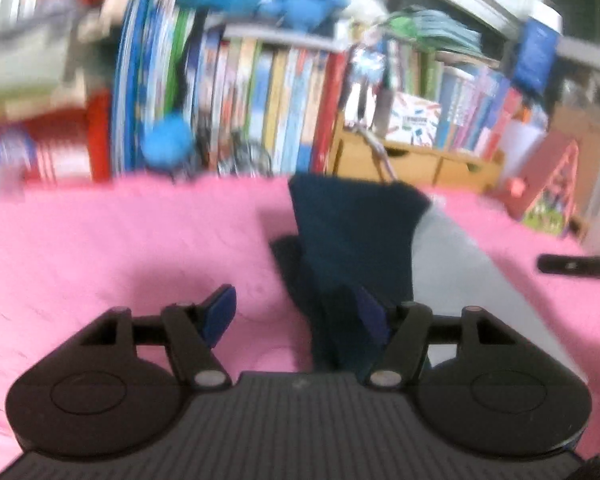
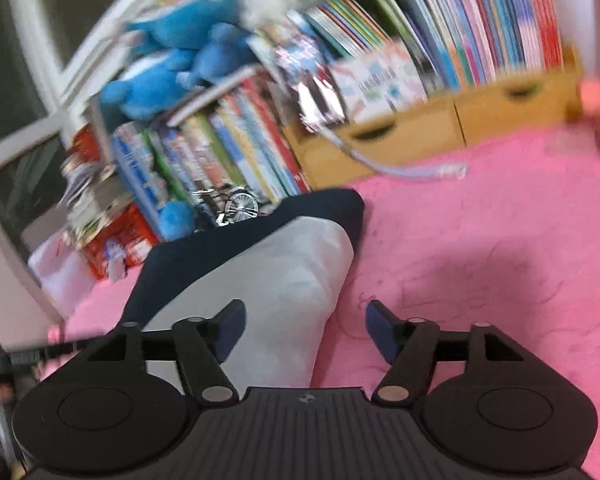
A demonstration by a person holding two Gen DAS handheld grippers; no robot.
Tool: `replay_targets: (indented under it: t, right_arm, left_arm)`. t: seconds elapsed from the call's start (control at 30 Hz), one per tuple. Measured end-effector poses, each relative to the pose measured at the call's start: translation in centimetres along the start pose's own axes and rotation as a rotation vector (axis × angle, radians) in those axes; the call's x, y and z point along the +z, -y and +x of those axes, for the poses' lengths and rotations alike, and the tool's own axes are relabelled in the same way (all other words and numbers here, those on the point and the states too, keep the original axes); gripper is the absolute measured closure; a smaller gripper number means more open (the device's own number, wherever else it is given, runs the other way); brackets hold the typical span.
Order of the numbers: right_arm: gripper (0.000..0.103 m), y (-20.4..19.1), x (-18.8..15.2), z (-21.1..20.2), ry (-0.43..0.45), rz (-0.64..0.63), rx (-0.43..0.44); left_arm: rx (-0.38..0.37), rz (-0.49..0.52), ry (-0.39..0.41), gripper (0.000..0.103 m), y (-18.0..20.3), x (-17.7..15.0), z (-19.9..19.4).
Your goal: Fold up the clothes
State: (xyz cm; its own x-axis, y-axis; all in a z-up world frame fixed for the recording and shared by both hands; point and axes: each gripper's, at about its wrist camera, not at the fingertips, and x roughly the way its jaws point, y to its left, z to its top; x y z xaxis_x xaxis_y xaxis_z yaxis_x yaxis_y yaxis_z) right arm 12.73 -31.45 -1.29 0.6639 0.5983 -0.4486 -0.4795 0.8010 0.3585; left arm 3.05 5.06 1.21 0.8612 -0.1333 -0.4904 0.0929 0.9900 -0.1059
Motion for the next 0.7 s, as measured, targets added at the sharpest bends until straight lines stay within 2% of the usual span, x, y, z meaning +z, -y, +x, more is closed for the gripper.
replay_targets:
  t: [0.17,0.33,0.47,0.57,0.67,0.7]
  right_arm:
    - [0.028,-4.1,-3.2,-5.6,0.029,-0.263,-0.048]
    - [0.024,-7.3,-8.2,-9.0,0.010,-0.452,-0.071]
    - [0.026,-9.2,-11.6,-8.1,0.030,-0.544,-0.221]
    - [0.029,-9.9,-12.7,-6.9,0.037,-0.558,-0.257]
    - [0.034,-10.2,-13.1,-5.8,0.060,-0.575,-0.273]
    - [0.041,-10.0,-13.1,-5.4,0.068,-0.572,-0.275]
  left_arm:
    - [0.007,0.210,0.082,0.032,5.1,-1.6,-3.5]
    - [-0.043,0.459,0.088,0.029,11.0,-5.1,-5.7]
    - [-0.069,0.659,0.067,0.029,15.2,-7.9,-5.5]
    - [-0.092,0.761,0.080,0.028,17.7,-8.9,-4.9]
    - [-0.081,0.858,0.108,0.029,19.1,-9.2,-3.9]
    - [-0.073,0.885,0.115,0.032,19.5,-9.2,-3.5]
